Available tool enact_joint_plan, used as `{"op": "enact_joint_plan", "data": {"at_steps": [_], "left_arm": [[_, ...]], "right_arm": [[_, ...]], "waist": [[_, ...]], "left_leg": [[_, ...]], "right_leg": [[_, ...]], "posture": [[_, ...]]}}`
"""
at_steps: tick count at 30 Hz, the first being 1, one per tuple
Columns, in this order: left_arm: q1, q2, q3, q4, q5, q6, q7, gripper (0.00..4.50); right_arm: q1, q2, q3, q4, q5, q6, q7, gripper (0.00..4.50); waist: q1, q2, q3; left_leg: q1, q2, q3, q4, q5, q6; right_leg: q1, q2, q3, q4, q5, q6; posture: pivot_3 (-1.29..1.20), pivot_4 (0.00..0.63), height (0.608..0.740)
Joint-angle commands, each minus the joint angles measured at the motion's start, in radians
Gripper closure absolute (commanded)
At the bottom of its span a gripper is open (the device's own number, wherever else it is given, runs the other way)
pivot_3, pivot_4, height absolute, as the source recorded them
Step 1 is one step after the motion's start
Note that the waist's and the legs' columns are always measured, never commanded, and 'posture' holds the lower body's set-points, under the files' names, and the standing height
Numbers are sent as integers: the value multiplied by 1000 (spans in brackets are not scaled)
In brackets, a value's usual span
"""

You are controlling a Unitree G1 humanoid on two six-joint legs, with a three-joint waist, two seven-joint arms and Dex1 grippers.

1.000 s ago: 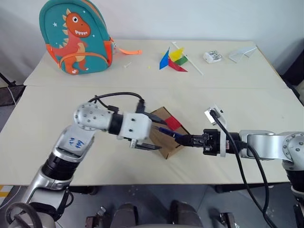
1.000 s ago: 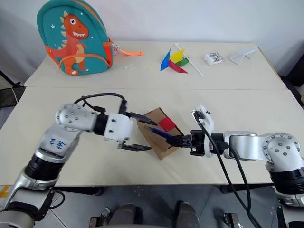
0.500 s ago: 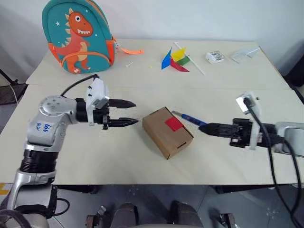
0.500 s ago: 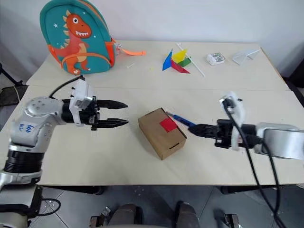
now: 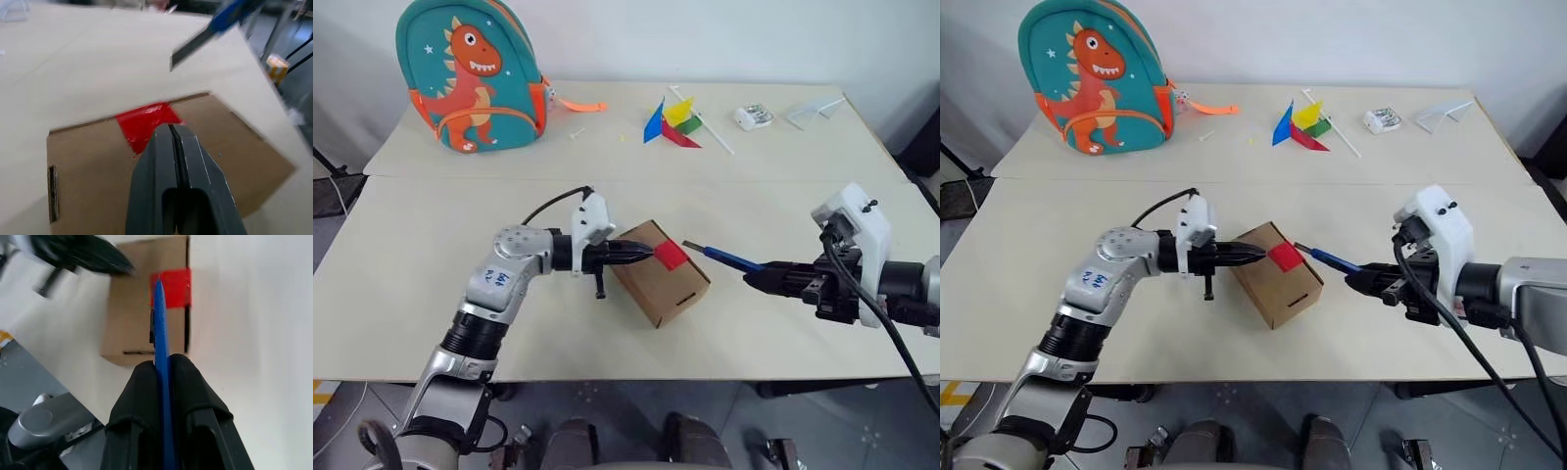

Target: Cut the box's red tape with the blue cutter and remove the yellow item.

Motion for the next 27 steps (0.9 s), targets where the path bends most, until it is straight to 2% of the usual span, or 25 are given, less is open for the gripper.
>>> {"op": "enact_joint_plan", "data": {"at_steps": [1, 7, 12, 27], "left_arm": [[-14, -28, -27, 13, 51, -25, 43, 4500], [-13, -15, -40, 26, 98, -18, 65, 4500], [-23, -5, -40, 6, 95, 6, 55, 4500], [-18, 45, -51, -70, 81, 133, 10, 4500]], "right_arm": [[-126, 22, 101, 10, 14, -119, -105, 4379], [-315, 40, 296, 22, 14, -97, -215, 4379], [-402, 81, 408, 49, 14, -58, -246, 4379], [-474, 152, 530, 101, 14, 3, -312, 4379]], "waist": [[-3, 0, 0], [-2, 0, 0], [-1, 0, 0], [-4, 0, 0]], "left_leg": [[0, 0, 0, 0, 0, 0], [-2, 0, 0, 0, 0, 0], [-3, 0, -1, 2, 0, 0], [-5, 0, -1, 2, 0, 0]], "right_leg": [[0, 0, 0, 0, 1, 0], [-1, 0, 0, -1, 1, 0], [-2, 0, 0, 0, 1, 0], [-4, 0, 0, 0, 1, 0]], "posture": [[0, 150, 740], [0, 150, 740], [0, 150, 740], [0, 150, 740]]}}
